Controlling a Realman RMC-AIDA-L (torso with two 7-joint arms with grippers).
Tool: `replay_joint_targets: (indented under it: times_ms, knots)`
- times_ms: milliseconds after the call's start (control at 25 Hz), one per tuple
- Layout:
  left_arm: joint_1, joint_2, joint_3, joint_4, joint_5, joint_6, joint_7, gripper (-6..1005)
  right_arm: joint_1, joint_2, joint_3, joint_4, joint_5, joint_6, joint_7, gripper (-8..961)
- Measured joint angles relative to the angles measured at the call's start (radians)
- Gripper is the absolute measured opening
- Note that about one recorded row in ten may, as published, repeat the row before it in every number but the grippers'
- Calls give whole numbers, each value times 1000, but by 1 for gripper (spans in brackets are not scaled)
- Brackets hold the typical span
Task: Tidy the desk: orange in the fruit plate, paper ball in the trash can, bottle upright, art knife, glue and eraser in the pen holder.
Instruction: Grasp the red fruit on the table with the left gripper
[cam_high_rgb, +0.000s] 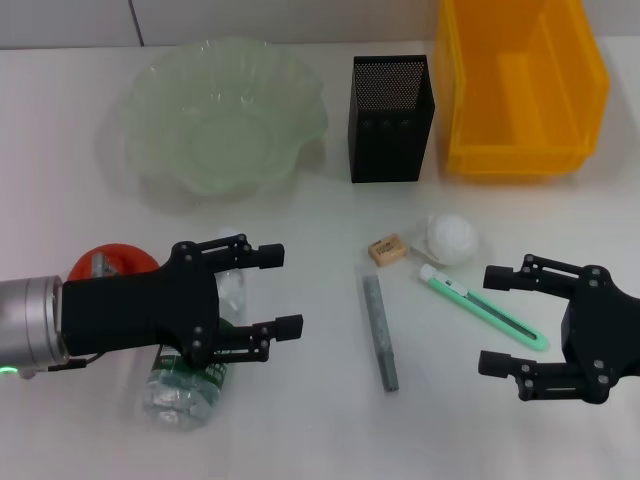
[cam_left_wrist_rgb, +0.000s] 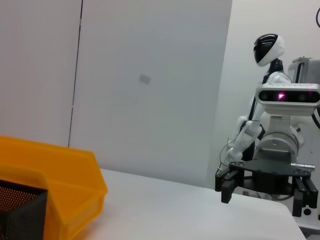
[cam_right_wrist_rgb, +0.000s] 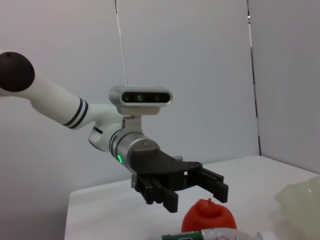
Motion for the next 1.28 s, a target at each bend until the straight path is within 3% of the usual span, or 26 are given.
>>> replay_joint_targets:
  times_ms: [520, 600, 680, 760, 880, 1280]
  knots:
    - [4, -1, -4, 0, 2, -7, 4, 775, 0, 0, -2, 12, 0, 35, -3, 839]
    - [58, 4, -179, 28, -6, -45, 34, 773, 0, 0, -2, 12, 0, 35, -3, 839]
    - [58, 4, -179, 28, -6, -45, 34, 772, -1, 0, -2, 12, 0, 35, -3, 838]
    - [117, 2, -338, 20, -5, -146, 99, 771, -4, 0, 1, 12, 0, 35, -3, 838]
    - [149, 1, -330, 2, 3, -252, 111, 769, -6, 0, 3, 12, 0, 35, -3, 838]
    - [182, 2, -262, -13, 6, -321, 111, 763, -5, 0, -2, 11, 1, 41, -3, 838]
